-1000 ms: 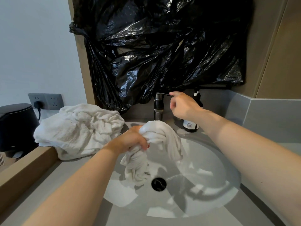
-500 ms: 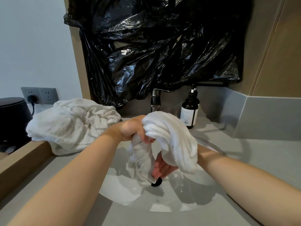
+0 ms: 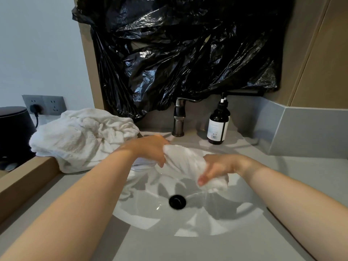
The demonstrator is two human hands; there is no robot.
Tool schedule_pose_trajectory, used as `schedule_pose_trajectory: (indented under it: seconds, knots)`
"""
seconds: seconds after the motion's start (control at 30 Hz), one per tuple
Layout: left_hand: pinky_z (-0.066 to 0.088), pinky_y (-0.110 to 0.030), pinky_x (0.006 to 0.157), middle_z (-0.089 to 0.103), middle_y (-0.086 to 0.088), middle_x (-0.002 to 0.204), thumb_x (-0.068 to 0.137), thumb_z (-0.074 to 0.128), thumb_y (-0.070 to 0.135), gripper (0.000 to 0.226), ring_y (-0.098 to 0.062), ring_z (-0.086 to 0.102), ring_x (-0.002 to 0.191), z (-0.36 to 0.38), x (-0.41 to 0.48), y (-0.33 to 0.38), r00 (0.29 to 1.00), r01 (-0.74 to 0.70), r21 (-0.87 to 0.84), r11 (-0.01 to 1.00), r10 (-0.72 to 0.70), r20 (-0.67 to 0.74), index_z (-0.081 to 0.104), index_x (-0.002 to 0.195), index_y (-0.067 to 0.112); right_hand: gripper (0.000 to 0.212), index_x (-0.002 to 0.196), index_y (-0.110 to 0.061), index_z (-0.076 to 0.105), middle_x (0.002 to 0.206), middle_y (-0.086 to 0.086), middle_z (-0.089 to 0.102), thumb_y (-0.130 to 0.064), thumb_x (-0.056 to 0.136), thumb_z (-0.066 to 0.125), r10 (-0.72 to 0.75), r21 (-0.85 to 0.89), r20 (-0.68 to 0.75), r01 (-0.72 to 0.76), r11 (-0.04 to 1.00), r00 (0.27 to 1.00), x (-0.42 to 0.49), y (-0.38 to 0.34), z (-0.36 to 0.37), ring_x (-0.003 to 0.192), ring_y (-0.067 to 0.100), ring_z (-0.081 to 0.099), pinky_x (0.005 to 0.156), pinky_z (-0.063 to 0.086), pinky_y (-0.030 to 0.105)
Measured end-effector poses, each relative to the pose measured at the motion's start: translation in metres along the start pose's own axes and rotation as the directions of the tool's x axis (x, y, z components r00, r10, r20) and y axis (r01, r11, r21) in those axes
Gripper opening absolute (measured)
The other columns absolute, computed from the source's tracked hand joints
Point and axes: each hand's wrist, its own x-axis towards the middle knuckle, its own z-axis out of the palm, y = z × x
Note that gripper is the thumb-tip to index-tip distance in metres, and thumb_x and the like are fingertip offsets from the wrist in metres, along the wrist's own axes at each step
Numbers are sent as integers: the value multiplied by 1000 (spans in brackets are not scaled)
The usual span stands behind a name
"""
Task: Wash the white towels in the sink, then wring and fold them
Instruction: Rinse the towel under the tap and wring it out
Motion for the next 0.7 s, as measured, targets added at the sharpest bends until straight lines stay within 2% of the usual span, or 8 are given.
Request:
schedule_pose_trajectory:
  seconds: [0.03, 0.1, 0.2, 0.27, 0.37, 0.47, 0.57, 0.7]
  knots:
    - [51, -36, 79, 66, -1, 93, 71, 78, 11, 21, -22, 64, 90, 2, 1, 1, 1000, 9, -22, 1000, -8, 24, 63, 85, 19, 29, 80, -20, 65, 66, -11, 67, -35, 66, 85, 20, -163, -127, -41, 986, 992, -1, -7, 1, 65, 10, 65, 50, 47, 19]
    - [50, -32, 76, 67, -3, 95, 75, 76, 8, 22, -22, 64, 90, 5, 0, 2, 997, 16, -123, 992, -6, 80, 67, 94, 11, 33, 92, -24, 64, 83, -7, 66, -40, 68, 81, -22, -365, -375, -126, 922, 927, 2, -17, 4, 77, 15, 64, 58, 49, 27]
    - [53, -25, 70, 71, -2, 90, 71, 77, 6, 25, -20, 68, 84, 11, -3, -1, 979, 67, -438, 896, 25, 200, 68, 94, 12, 37, 107, -28, 56, 103, -4, 62, -40, 75, 70, -130, -558, -584, -280, 781, 801, 11, -24, 9, 96, 22, 59, 67, 39, 29]
    - [57, -29, 67, 71, -8, 84, 62, 72, 8, 32, -23, 69, 73, 17, -4, -2, 954, 195, -624, 757, 1, 299, 70, 94, 8, 29, 98, -25, 49, 100, -3, 63, -37, 77, 65, -153, -580, -628, -328, 746, 763, 16, -26, 12, 93, 23, 59, 66, 37, 30]
    - [53, -22, 53, 60, -11, 72, 61, 65, 7, 45, -15, 58, 50, 30, -1, -2, 907, 312, -753, 579, 56, 418, 68, 106, 6, 24, 91, -22, 44, 93, -2, 64, -33, 79, 61, -219, -619, -643, -329, 714, 734, 22, -22, 11, 88, 25, 61, 63, 35, 29]
    - [45, -22, 50, 49, -9, 65, 53, 68, 14, 57, -15, 49, 48, 40, 4, -1, 883, 333, -822, 462, 154, 444, 68, 110, 7, 26, 93, -17, 53, 82, 0, 65, -32, 75, 67, -360, -669, -676, -331, 665, 642, 26, -13, 4, 78, 28, 64, 57, 36, 27]
    - [43, -20, 48, 48, -4, 60, 49, 68, 13, 63, -12, 46, 47, 46, 5, 6, 841, 351, -857, 377, 276, 465, 61, 110, 5, 32, 64, -15, 54, 52, 1, 54, -19, 48, 81, -571, -741, -666, -333, 584, 481, 29, -5, 1, 45, 27, 57, 42, 31, 22]
    - [44, -19, 47, 49, 1, 57, 44, 86, 19, 73, -8, 46, 46, 48, 5, 12, 769, 368, -883, 292, 437, 466, 53, 108, 5, 29, 59, -15, 50, 49, 1, 48, -12, 48, 77, -624, -752, -656, -305, 584, 425, 26, -4, -3, 42, 26, 52, 42, 23, 19]
